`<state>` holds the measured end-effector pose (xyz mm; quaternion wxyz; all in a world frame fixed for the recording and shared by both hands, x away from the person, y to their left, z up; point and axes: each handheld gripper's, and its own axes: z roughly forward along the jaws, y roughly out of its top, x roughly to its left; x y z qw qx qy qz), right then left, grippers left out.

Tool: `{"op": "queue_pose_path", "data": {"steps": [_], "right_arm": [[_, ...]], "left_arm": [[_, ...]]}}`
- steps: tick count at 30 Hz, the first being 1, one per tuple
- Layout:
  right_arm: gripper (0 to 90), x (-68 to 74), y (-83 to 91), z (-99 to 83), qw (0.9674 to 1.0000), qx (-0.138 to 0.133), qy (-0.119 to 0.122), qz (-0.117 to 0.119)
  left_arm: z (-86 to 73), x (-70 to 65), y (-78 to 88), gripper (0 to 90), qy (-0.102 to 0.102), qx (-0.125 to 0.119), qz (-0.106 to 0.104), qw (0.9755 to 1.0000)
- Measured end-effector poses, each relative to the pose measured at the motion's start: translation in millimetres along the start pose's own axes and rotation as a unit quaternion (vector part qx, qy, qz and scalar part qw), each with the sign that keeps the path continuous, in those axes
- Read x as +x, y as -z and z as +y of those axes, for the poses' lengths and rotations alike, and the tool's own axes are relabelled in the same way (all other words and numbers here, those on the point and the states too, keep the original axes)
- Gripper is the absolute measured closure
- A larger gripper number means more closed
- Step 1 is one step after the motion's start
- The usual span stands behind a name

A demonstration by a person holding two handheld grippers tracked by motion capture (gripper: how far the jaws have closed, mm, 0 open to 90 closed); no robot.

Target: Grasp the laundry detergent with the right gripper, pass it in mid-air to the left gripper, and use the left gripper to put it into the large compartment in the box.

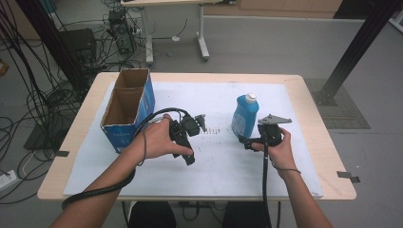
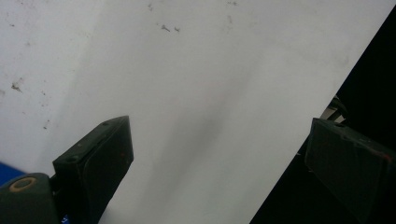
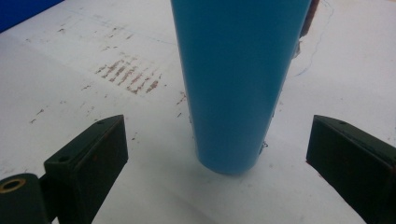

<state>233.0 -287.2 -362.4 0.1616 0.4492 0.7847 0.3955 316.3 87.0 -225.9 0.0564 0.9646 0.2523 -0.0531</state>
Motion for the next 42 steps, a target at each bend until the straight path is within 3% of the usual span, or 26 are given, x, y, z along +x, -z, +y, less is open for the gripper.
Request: {"op": "queue_pose_path", "data": {"steps": [42], "right_arm": [[5.1, -1.0, -0.1, 0.0, 1.0, 0.0, -0.003, -0.002]], "left_arm": [[2.2, 0.2, 2.7, 8.2, -0.001, 0.001, 0.001, 1.0]]}}
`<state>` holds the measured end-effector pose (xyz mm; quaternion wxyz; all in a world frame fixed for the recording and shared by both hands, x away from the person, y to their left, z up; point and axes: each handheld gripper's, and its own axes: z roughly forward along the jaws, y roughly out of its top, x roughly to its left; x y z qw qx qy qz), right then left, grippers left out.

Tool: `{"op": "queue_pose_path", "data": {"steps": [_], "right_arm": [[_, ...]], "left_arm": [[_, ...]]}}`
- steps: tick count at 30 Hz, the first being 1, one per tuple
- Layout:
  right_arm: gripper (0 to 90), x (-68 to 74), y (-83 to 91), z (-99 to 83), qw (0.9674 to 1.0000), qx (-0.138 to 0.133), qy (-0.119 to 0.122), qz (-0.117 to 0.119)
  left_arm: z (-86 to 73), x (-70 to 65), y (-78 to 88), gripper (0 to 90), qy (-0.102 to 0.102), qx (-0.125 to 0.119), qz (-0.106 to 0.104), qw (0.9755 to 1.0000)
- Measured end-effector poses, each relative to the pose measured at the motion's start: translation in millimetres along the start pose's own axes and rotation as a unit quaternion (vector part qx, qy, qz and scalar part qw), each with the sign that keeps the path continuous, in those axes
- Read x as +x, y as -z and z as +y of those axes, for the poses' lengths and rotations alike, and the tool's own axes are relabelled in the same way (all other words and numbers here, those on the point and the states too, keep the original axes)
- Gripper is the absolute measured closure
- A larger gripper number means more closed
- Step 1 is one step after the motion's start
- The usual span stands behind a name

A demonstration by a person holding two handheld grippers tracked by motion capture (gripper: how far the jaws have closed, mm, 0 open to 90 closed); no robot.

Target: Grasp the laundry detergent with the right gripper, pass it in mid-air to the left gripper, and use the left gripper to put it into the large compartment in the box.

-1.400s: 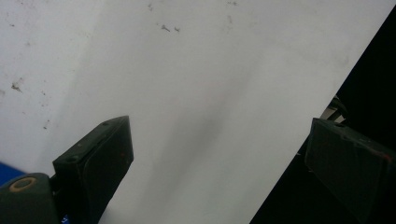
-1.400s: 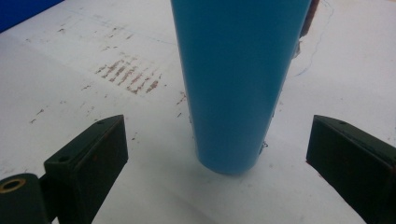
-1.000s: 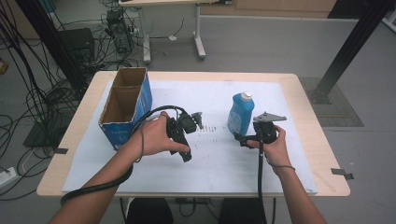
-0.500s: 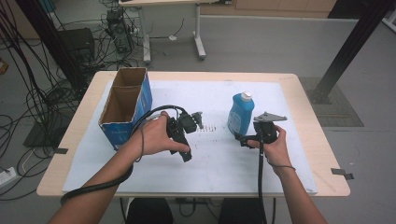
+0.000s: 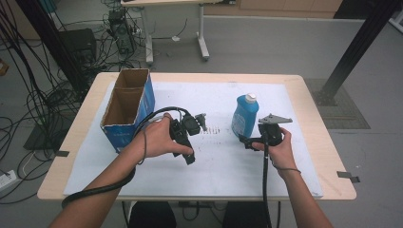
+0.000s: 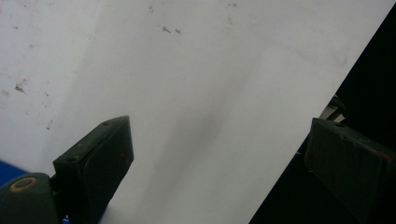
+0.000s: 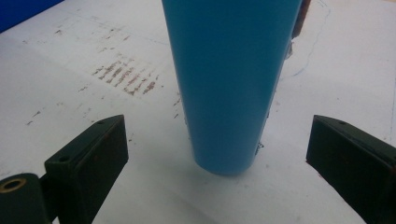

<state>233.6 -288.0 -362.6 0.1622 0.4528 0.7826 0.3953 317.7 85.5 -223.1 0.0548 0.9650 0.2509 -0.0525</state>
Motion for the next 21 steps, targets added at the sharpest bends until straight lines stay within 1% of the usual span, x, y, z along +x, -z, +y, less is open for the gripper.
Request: {"op": "queue_pose_path", "data": {"steps": [21], "right_arm": [[5.1, 1.8, -1.6, -0.3, 1.0, 0.002, -0.002, -0.003]], "left_arm": [[-1.3, 0.5, -1.3, 8.2, 0.0, -0.001, -0.002, 1.0]]}}
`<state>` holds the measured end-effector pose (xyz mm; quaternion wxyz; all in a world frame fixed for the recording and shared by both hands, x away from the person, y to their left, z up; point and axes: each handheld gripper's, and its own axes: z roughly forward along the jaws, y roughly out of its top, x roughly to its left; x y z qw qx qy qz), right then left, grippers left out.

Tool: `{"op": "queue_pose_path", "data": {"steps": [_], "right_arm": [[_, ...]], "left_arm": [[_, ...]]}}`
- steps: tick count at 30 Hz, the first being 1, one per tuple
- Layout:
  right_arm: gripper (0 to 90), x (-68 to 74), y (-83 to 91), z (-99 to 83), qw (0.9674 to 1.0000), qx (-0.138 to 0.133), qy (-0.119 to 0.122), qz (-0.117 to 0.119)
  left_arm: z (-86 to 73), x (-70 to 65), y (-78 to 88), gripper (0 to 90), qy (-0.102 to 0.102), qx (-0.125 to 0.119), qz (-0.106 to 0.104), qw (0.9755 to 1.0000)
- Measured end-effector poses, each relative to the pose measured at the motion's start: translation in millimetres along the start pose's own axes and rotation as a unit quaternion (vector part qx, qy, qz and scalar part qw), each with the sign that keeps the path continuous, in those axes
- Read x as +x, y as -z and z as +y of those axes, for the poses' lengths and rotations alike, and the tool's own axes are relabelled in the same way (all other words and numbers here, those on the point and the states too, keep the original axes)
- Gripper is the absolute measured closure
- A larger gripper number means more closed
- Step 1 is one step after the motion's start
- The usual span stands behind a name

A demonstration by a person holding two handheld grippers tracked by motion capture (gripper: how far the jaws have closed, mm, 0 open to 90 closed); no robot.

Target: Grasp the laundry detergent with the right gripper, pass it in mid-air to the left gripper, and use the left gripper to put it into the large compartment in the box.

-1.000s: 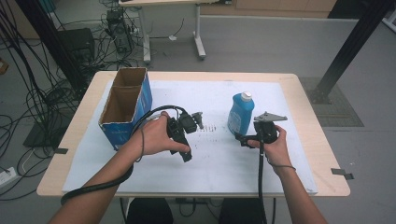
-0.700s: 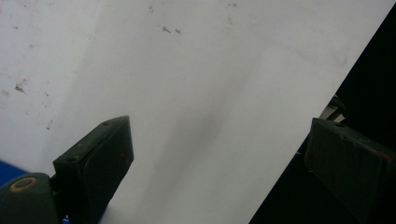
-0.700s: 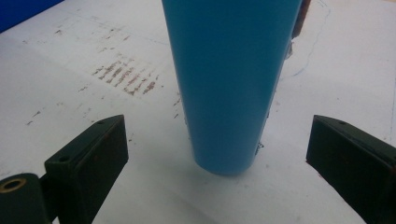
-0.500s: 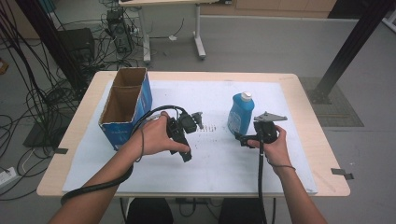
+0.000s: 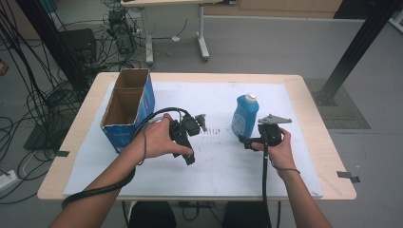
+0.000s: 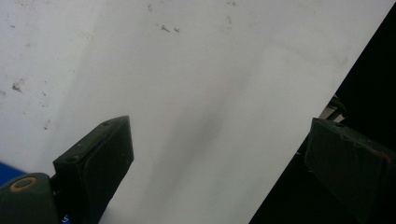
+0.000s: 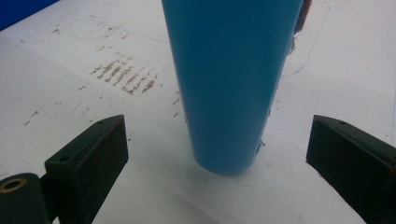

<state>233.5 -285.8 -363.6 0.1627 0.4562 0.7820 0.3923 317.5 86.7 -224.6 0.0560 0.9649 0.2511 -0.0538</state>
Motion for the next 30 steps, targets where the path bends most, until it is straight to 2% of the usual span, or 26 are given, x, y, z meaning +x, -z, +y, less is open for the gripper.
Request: {"op": "queue_pose_path", "data": {"steps": [14, 30], "right_arm": [[4.9, -0.1, -0.2, -2.2, 1.0, -0.005, -0.002, -0.002], [4.3, -2.0, -8.4, -8.2, 0.9997, -0.023, -0.008, -0.008]], "left_arm": [[0.8, -0.2, -0.2, 8.2, 0.0, 0.0, -0.001, 1.0], [1.4, -0.7, -2.3, 8.2, 0.001, 0.002, -0.003, 1.0]]}}
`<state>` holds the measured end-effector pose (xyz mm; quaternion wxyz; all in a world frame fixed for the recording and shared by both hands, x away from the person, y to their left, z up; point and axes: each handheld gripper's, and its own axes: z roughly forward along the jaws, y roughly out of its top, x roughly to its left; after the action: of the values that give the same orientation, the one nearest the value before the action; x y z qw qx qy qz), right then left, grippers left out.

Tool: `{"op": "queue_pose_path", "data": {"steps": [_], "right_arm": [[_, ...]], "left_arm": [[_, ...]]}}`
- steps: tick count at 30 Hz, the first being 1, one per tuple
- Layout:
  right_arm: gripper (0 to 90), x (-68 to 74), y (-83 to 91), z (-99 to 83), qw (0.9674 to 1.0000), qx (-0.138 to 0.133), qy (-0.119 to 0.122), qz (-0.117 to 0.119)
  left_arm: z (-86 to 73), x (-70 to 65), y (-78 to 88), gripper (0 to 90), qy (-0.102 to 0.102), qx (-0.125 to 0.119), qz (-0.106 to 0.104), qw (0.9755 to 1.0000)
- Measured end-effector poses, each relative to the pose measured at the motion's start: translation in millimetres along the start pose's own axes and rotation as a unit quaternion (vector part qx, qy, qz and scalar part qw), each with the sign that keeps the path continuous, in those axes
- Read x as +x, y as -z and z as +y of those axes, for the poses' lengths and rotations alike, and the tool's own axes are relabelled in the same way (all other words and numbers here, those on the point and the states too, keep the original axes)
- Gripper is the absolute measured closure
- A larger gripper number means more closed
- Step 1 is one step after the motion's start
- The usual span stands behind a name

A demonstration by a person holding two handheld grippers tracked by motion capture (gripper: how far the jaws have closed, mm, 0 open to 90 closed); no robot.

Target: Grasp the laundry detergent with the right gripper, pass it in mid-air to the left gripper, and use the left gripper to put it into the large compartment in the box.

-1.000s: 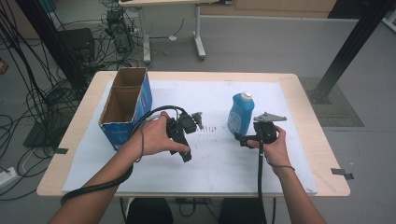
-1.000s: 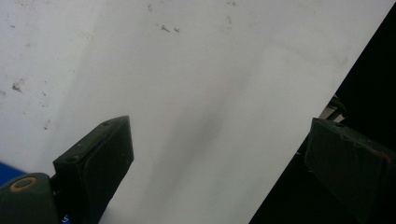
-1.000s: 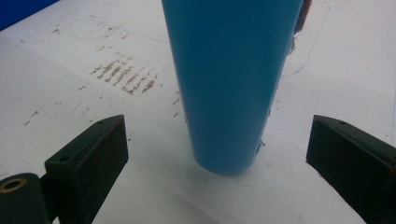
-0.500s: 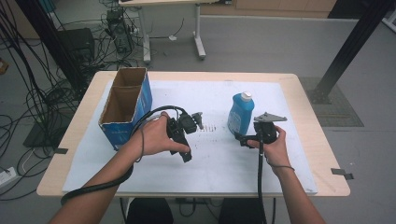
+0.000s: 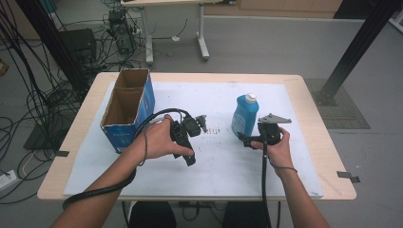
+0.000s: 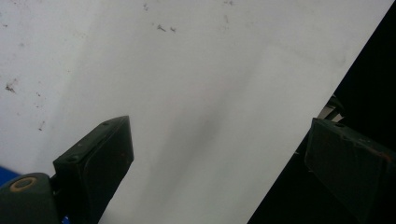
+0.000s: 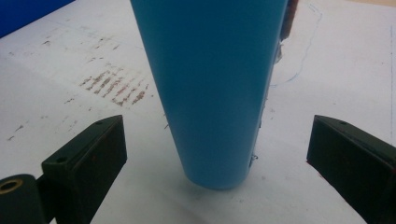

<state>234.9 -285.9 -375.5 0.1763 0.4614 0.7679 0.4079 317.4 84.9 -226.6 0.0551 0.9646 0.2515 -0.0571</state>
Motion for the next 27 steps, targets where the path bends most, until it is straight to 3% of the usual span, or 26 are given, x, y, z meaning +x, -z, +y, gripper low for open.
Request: {"op": "queue_pose_path", "data": {"steps": [27], "right_arm": [[4.3, 2.7, -14.6, -16.6, 0.9981, -0.054, -0.028, -0.011]], "left_arm": [[-4.1, 1.3, 2.1, 8.2, 0.001, -0.001, 0.001, 1.0]]}}
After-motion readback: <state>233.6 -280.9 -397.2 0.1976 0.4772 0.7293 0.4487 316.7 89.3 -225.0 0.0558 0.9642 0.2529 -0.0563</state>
